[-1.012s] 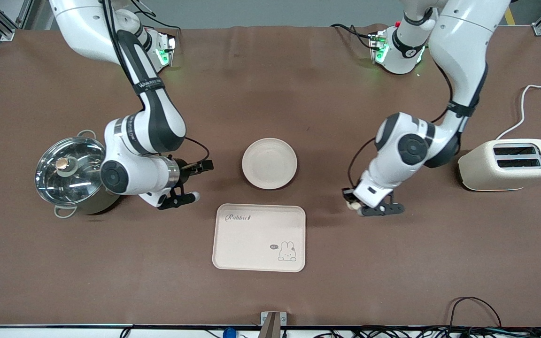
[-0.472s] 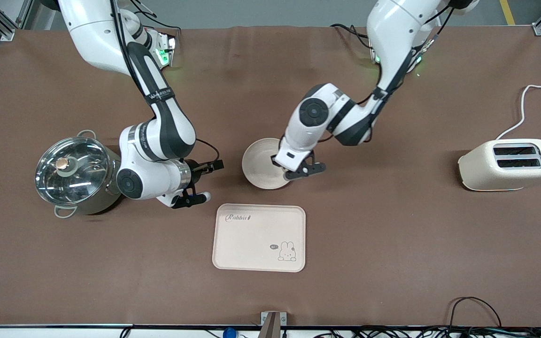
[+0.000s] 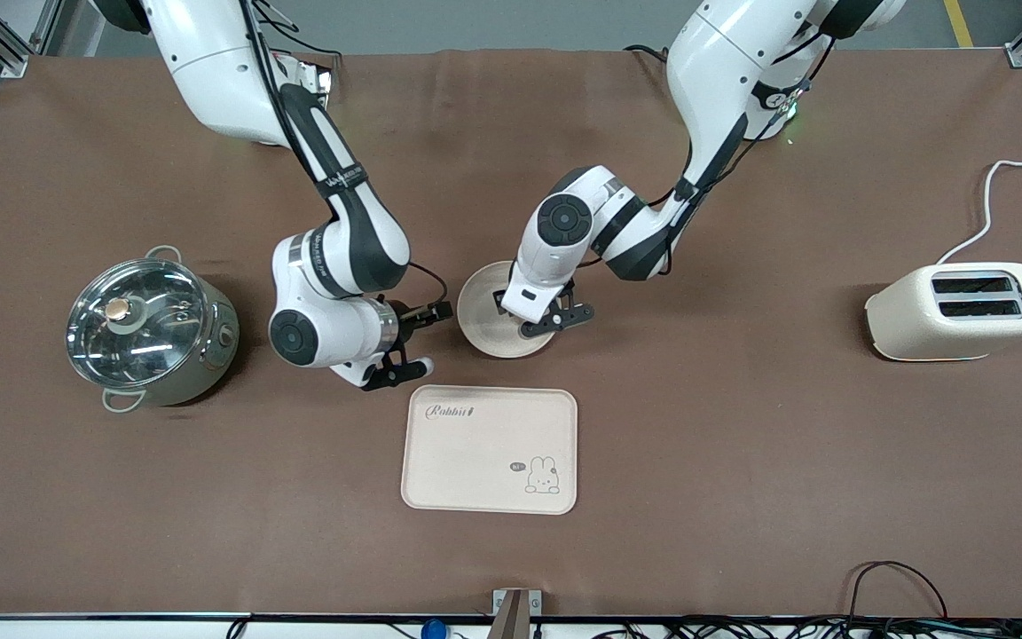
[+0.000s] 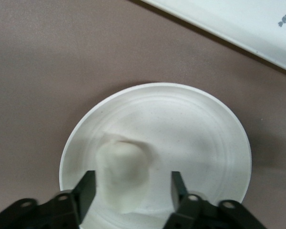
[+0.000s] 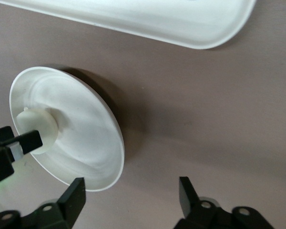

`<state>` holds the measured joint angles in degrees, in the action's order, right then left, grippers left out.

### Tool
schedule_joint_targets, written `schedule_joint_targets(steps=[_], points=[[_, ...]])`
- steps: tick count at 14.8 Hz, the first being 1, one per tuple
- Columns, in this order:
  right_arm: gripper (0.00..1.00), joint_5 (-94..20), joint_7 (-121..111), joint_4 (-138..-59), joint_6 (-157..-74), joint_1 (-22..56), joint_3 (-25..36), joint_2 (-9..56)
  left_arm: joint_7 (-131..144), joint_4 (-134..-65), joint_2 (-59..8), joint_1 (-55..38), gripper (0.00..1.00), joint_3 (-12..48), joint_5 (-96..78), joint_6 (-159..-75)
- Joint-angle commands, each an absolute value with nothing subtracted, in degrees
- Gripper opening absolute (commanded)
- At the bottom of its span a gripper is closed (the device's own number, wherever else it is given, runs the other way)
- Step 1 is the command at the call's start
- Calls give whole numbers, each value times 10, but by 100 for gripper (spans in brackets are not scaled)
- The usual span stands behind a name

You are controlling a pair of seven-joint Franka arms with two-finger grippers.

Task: Place bun in plate and plate on tray
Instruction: 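Release the bun onto the plate while the right gripper grasps the rim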

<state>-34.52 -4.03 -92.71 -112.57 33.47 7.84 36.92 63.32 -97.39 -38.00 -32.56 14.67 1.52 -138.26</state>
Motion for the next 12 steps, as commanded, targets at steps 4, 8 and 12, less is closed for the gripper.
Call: schedule_joint_targets(steps=[4, 8, 12], points=[[68, -359, -69, -923, -1181, 335, 47, 398, 555, -962, -336, -267, 100, 134, 118, -1298], [60, -359, -71, -924, -1226, 342, 30, 417, 408, -963, -295, -195, 100, 134, 115, -1255], [51, -359, -111, -925, -1244, 346, 31, 425, 279, -969, -259, -112, 100, 135, 115, -1244]])
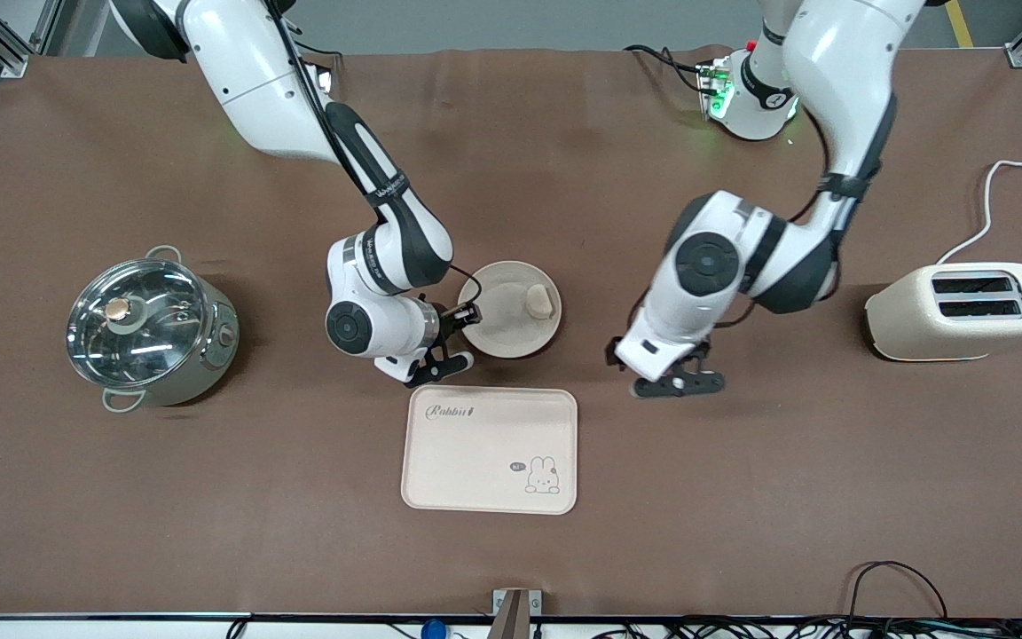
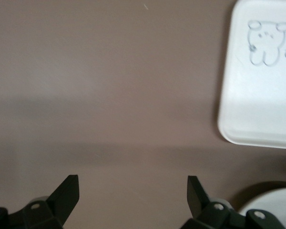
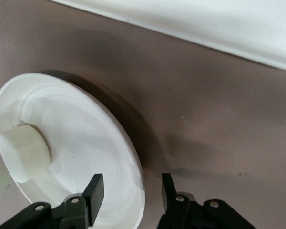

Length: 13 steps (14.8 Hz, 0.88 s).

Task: Place bun in plate and plate on tray
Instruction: 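Withdraw the left gripper toward the toaster while the right gripper holds the plate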

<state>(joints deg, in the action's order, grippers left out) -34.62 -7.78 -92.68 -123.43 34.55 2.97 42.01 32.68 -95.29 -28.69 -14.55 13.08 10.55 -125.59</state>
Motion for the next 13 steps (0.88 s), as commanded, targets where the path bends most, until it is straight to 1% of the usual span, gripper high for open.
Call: schedule_joint_targets(steps=[1, 2, 4, 5, 7, 9, 11, 13], points=[[48, -359, -115, -925, -1244, 346, 31, 427, 248, -969, -249, -92, 100, 135, 114, -1235], [44, -359, -115, -925, -1244, 346, 31, 427, 215, -969, -237, -70, 100, 135, 113, -1231], [41, -358, -115, -925, -1244, 346, 31, 428, 144, -970, -210, -27, 100, 136, 113, -1222], [37, -358, -116, -925, -1244, 346, 31, 429, 124, -970, -192, -19, 100, 136, 112, -1206], [28, -358, -116, -925, -1244, 346, 31, 430, 117, -969, -144, -10, 100, 136, 112, -1160], [25, -358, -116, -925, -1244, 346, 31, 432, 105, -969, -89, -4, 100, 137, 101, -1096], [14, -358, -116, -925, -1244, 347, 31, 432, 94, -968, -32, 7, 100, 135, 51, -1037], [4, -358, -116, -925, -1243, 347, 31, 432, 91, -962, 7, 10, 100, 134, 41, -998]])
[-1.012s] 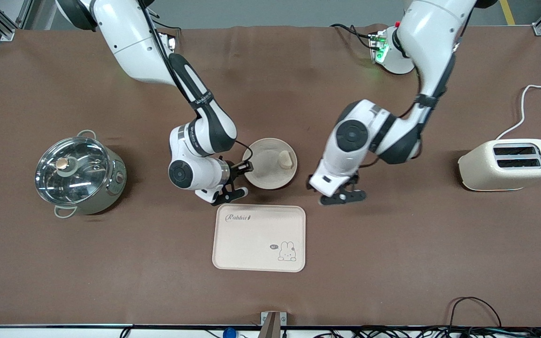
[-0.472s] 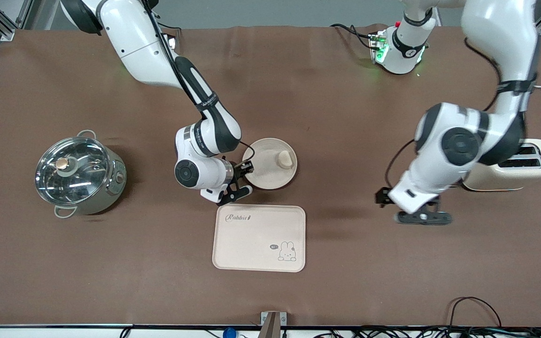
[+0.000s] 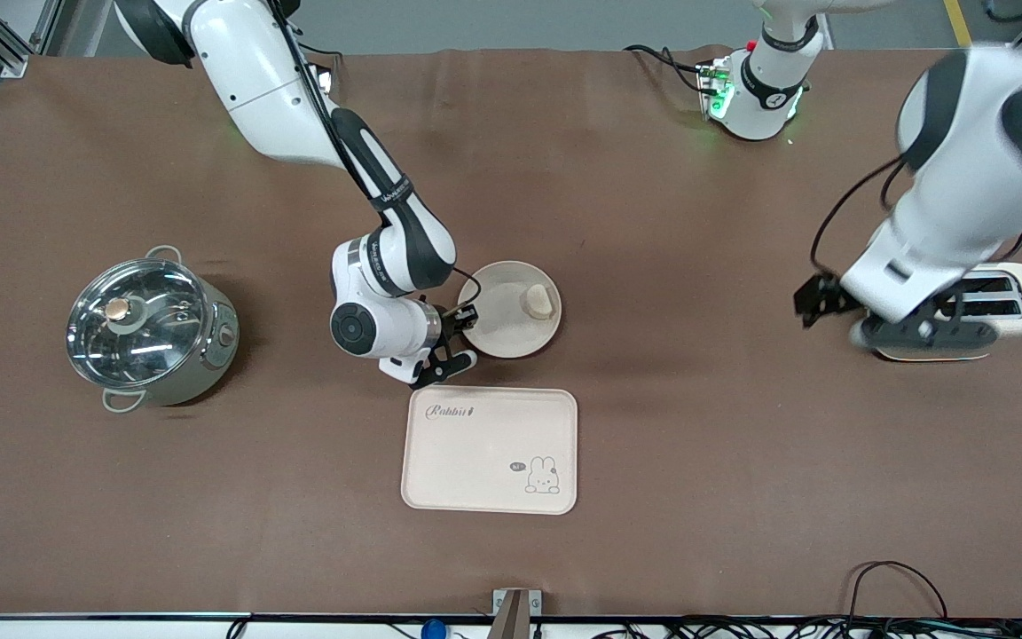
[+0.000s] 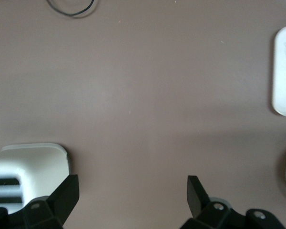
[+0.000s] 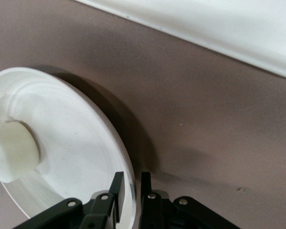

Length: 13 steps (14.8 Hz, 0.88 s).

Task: Place bun in plate and plate on tray
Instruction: 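Withdraw the left gripper toward the toaster while the right gripper holds the plate, then slide the plate onto the white tray with the right gripper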

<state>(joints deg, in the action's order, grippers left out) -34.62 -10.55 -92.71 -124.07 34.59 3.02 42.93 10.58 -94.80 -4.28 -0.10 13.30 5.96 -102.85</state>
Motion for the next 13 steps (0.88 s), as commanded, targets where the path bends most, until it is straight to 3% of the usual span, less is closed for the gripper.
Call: schedule_joint_targets(steps=[1, 6, 13], points=[[3, -357, -115, -925, -1242, 347, 31, 432, 92, -962, 19, 10, 100, 134, 41, -984], [1, -359, -108, -913, -1236, 339, 31, 421, 101, -926, 31, 10, 100, 129, -1, -968], [0, -385, -38, -783, -1209, 284, 31, 444, 96, -874, -5, 7, 100, 131, 0, -927]])
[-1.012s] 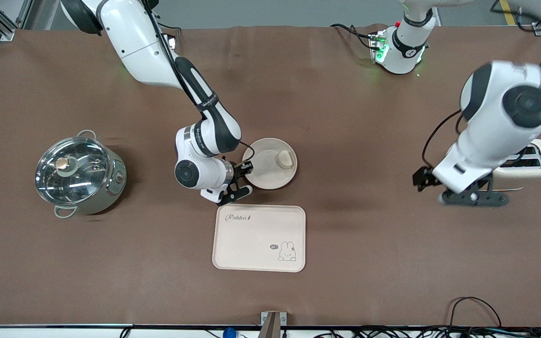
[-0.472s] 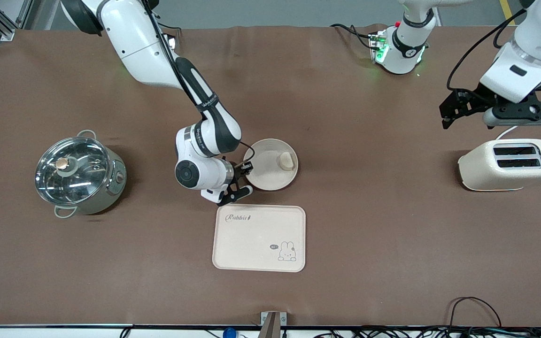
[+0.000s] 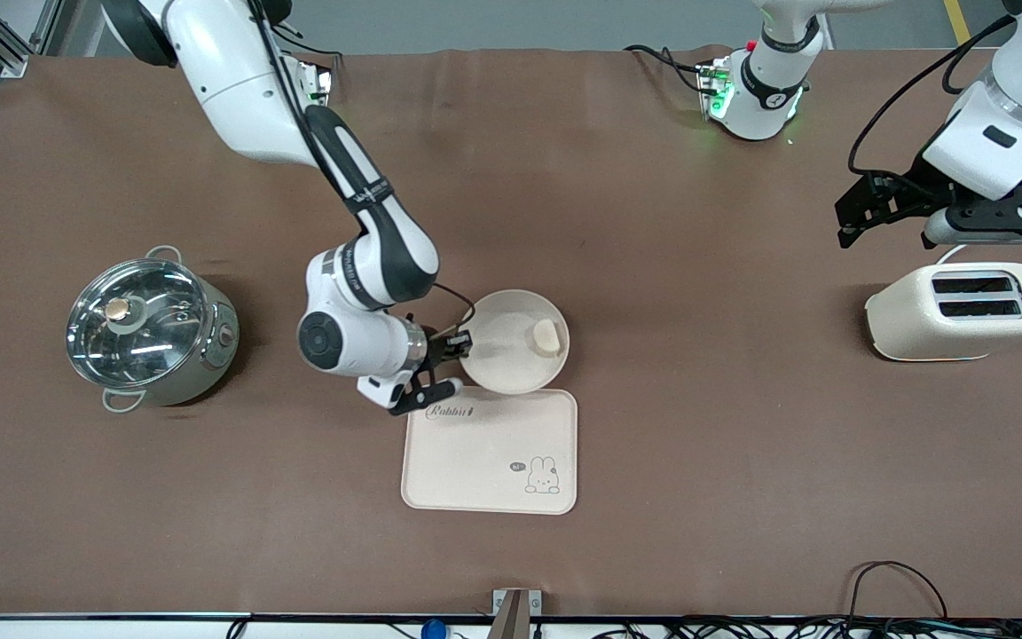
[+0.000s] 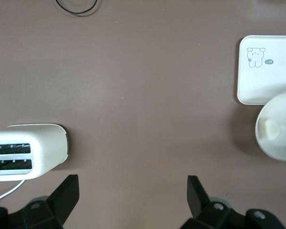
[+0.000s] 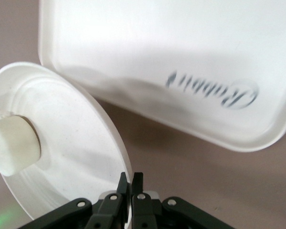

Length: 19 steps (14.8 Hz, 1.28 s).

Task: Place bun in plate and plate on tray
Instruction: 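Slide the plate onto the white tray with the right gripper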

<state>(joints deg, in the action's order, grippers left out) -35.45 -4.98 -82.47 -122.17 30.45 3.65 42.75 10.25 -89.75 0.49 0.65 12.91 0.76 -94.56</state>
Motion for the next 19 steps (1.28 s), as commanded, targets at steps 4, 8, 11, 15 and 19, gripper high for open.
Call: schedule_joint_targets(steps=[4, 8, 11, 15, 19], points=[[0, -411, -33, -705, -1216, 247, 31, 503, 96, -873, -6, 8, 100, 130, 0, -927], [1, -412, 41, -615, -1225, 229, 31, 569, 96, -862, -13, 7, 100, 130, 1, -927], [1, -412, 46, -607, -1251, 228, 29, 590, 96, -862, -13, 7, 100, 130, 1, -927], [1, -413, 47, -607, -1265, 227, 29, 605, 96, -862, -13, 7, 100, 130, 1, -927], [2, -412, 46, -611, -1274, 234, 30, 613, 96, -861, -13, 7, 100, 130, 1, -927]])
